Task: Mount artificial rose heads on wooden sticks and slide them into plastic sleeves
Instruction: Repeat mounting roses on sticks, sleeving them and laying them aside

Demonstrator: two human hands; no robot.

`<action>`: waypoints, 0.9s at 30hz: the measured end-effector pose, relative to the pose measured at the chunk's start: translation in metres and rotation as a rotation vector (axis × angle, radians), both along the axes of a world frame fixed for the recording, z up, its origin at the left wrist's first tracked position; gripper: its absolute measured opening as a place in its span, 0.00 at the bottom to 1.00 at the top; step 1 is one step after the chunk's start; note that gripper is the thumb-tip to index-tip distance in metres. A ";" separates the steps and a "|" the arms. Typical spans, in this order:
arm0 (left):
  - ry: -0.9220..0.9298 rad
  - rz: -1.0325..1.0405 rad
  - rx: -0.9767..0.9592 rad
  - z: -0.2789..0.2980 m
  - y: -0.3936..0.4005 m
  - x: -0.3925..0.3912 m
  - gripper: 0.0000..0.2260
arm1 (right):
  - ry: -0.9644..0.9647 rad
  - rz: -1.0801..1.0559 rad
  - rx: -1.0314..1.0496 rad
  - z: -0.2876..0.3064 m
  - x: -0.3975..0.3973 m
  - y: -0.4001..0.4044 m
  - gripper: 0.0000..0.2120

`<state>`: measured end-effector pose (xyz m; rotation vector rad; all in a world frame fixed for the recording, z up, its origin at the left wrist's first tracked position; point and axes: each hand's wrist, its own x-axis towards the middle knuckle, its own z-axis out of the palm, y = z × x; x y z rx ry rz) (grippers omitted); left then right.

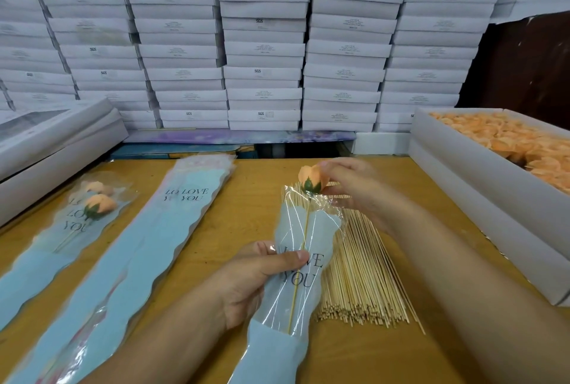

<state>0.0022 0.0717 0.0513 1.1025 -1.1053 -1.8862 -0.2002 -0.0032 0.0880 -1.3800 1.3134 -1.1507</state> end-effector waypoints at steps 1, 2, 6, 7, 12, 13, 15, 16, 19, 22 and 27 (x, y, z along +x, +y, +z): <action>0.005 -0.006 0.007 0.000 0.000 0.000 0.06 | 0.006 0.004 -0.003 -0.001 0.000 0.001 0.05; 0.009 -0.012 0.015 0.000 0.000 0.001 0.07 | 0.013 0.005 -0.010 -0.002 0.001 0.001 0.06; 0.018 -0.033 0.028 -0.001 -0.002 0.001 0.08 | 0.039 0.010 -0.038 -0.004 0.001 0.004 0.06; 0.024 -0.035 0.029 -0.002 -0.003 0.001 0.08 | 0.051 0.013 -0.042 -0.005 0.002 0.005 0.06; 0.048 -0.036 0.038 -0.003 -0.005 0.003 0.07 | 0.111 0.055 -0.073 -0.008 0.004 0.012 0.07; 0.050 -0.041 0.043 -0.003 -0.006 0.004 0.08 | 0.113 0.065 -0.079 -0.009 0.004 0.014 0.07; 0.043 -0.043 0.040 -0.004 -0.007 0.005 0.10 | 0.114 0.079 -0.086 -0.009 0.004 0.016 0.06; 0.038 -0.042 0.038 -0.004 -0.007 0.005 0.11 | 0.115 0.086 -0.090 -0.009 0.003 0.017 0.05; 0.024 -0.033 0.030 -0.005 -0.008 0.005 0.14 | 0.119 0.096 -0.090 -0.009 0.005 0.020 0.07; 0.035 -0.030 0.018 -0.006 -0.009 0.006 0.11 | 0.126 0.113 -0.056 -0.012 0.007 0.022 0.09; 0.055 -0.027 0.021 -0.008 -0.012 0.008 0.07 | 0.144 0.154 0.021 -0.017 0.010 0.025 0.12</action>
